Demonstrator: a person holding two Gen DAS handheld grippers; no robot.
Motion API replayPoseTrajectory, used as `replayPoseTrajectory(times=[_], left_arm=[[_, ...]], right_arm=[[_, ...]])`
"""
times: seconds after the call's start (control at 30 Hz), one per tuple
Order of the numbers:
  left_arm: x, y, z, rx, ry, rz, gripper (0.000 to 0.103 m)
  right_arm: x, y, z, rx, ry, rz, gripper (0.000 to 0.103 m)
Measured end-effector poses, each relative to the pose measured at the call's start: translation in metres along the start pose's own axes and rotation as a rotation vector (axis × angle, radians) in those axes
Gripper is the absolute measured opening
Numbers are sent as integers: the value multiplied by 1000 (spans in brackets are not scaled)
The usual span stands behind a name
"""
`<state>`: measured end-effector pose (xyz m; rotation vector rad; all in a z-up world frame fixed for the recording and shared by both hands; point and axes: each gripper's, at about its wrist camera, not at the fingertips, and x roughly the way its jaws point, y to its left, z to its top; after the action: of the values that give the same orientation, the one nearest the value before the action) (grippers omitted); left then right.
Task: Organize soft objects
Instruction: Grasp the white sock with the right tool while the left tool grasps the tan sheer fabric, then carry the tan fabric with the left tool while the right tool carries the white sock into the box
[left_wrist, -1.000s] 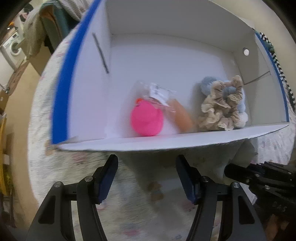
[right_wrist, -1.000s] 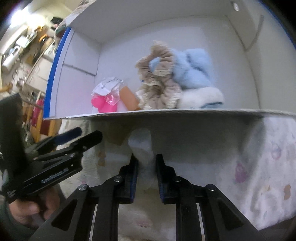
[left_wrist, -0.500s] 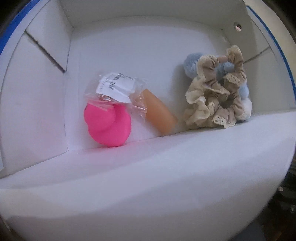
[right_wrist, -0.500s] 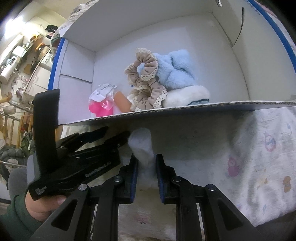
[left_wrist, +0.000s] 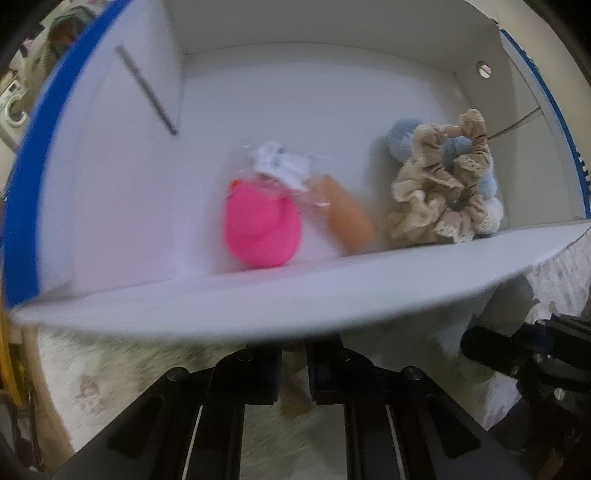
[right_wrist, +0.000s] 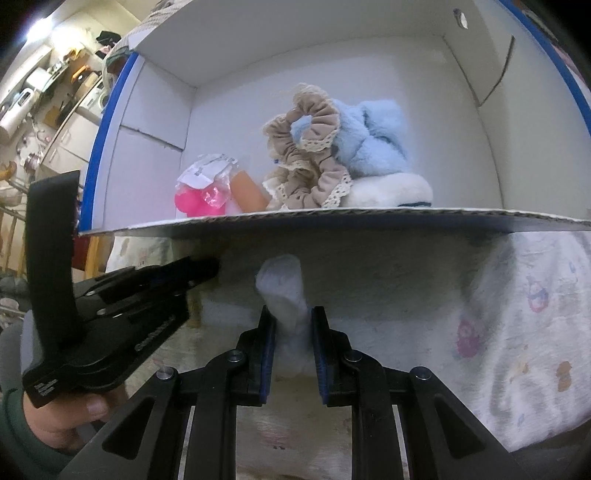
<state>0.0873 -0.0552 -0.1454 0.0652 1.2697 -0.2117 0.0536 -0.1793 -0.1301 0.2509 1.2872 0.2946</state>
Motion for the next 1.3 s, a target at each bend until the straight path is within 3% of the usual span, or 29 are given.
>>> replayPoseTrajectory(times=[0.33,0.5,0.73,0.93,1.3], left_arm=[[-29,32,-27,-79,-17,61,10],[-51,53,-48,-138,-44,54,10],[-75,48,-67,-171,-92,67,10],[-93,41,-66,-206,-150,110,10],[-155,35,-53,-213,-275,51,10]], right_arm=[[5,9,1,-30,-6,-19,21],[4,10,0,-42,-19,-24,21],[-2,6,-2,-41,-32,-31,21],[-23,6,-4,-32,-78,6,21],[-79,9,4,-39,-196,116,21]])
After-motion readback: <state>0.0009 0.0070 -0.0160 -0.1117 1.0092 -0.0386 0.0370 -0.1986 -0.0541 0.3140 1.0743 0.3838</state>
